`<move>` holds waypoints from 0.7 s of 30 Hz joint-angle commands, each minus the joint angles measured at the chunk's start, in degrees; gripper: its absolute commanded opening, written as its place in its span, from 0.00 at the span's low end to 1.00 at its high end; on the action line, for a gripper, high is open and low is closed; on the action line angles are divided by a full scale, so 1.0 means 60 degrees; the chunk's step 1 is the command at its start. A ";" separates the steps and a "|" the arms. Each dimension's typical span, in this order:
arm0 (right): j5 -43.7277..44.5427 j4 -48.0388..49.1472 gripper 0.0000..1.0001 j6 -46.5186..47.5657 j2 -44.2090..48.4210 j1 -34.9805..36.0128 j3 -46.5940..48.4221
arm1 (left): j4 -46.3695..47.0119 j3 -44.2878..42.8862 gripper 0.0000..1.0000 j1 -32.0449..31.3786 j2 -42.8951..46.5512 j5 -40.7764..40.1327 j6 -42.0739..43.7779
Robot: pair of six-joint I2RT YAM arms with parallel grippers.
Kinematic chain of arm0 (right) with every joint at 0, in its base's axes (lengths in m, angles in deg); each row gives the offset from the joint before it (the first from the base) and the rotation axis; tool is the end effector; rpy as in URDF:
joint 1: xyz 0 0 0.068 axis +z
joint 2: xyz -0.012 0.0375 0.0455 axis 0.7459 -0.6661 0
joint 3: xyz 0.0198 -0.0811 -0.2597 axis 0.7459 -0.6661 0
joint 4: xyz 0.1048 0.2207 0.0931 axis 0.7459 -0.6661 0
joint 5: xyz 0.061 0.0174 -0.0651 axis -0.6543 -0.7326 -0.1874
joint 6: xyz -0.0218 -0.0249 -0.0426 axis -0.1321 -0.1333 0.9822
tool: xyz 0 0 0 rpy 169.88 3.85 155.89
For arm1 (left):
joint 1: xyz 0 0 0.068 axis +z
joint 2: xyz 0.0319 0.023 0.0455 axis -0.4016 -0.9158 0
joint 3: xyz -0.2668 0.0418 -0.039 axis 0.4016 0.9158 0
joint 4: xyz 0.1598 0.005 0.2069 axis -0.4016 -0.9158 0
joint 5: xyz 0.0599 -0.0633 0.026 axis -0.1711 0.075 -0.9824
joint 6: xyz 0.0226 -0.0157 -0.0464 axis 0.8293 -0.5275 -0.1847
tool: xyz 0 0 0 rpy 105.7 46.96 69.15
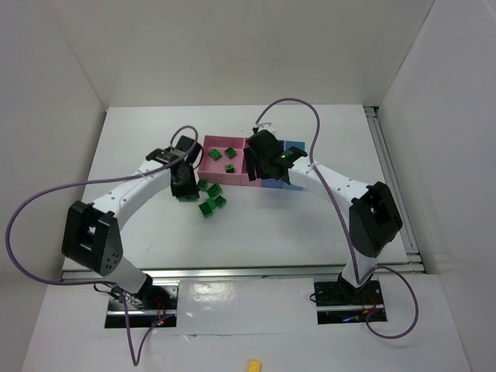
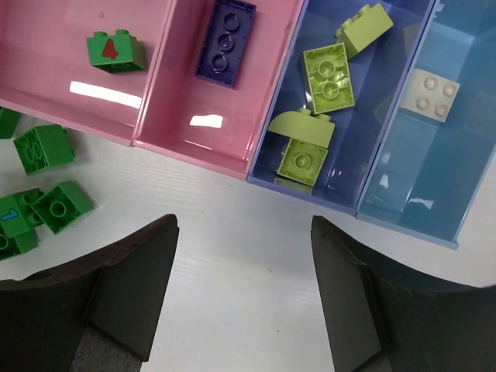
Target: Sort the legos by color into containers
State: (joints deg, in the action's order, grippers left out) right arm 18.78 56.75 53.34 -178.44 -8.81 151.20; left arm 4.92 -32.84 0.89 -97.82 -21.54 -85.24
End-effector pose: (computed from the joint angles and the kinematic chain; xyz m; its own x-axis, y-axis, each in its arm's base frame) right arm 0.3016 0.2328 0.2678 -0.6967 -0.1829 -0.6937 -0.2231 0.9742 -0.0328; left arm 0.2806 -0.1094 0.2316 -0.8566 -0.3427 -0.3857 -0.3472 0.9358 -0.0606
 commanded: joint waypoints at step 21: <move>0.2096 -0.0026 0.77 -0.0765 0.2588 0.0081 -0.0858 | -0.1483 -0.8088 0.78 0.0370 -0.4116 -0.0425 0.0321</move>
State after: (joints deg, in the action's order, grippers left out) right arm 30.27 56.31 49.82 -162.92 -8.27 147.09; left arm -0.68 -84.46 2.44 -131.09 -20.77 -81.74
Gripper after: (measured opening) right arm 0.767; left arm 0.789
